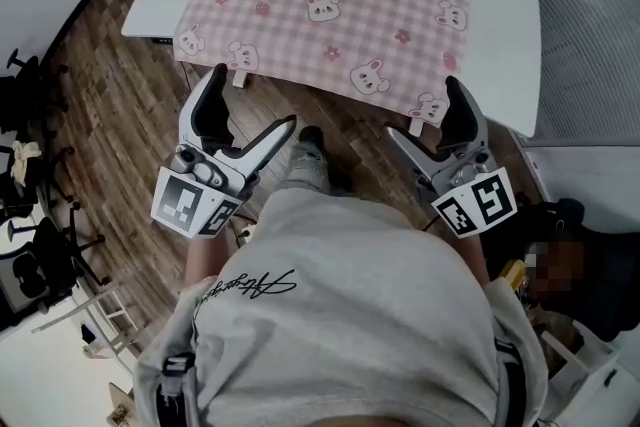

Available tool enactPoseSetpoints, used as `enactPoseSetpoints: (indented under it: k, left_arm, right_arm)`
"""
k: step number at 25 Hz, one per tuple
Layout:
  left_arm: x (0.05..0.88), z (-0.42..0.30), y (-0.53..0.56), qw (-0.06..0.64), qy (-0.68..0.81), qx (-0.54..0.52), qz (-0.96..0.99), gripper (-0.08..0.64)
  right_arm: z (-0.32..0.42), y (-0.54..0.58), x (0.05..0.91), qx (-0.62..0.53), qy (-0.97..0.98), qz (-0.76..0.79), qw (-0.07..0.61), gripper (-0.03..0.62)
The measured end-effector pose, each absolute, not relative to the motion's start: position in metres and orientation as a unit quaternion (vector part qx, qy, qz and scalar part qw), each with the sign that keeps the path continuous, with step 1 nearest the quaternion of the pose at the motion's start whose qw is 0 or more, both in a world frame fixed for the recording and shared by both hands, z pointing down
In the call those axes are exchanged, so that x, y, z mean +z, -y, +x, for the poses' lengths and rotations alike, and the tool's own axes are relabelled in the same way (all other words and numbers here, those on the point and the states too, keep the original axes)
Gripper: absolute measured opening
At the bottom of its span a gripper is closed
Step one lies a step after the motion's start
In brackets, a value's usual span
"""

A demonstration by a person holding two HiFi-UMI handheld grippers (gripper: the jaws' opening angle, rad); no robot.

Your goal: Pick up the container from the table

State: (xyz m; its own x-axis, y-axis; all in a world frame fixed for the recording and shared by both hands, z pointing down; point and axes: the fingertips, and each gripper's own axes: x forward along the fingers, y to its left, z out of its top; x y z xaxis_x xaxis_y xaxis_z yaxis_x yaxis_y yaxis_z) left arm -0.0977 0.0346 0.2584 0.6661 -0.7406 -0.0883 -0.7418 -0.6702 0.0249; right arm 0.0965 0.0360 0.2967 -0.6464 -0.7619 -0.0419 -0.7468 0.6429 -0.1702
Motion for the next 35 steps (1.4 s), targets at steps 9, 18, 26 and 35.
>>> enactPoseSetpoints:
  k: [9,18,26,35]
  left_arm:
    - [0.259,-0.093,-0.012,0.01,-0.392,0.05,-0.918,0.468]
    - [0.266,-0.091,0.049,0.002,-0.372,0.06,-0.926,0.468]
    - [0.265,-0.099,0.111,0.006,-0.358,0.053,-0.932,0.468]
    - [0.261,-0.097,0.175,0.005,-0.335,0.054,-0.941,0.468]
  right_arm:
    - [0.096,-0.022,0.298,-0.065,-0.9,-0.427,0.049,0.512]
    - [0.1,0.03,0.3,-0.064,-0.89,-0.45,0.045,0.512]
    - [0.086,0.093,0.299,-0.066,-0.887,-0.454,0.044,0.513]
    - [0.08,0.151,0.29,-0.06,-0.882,-0.466,0.041,0.513]
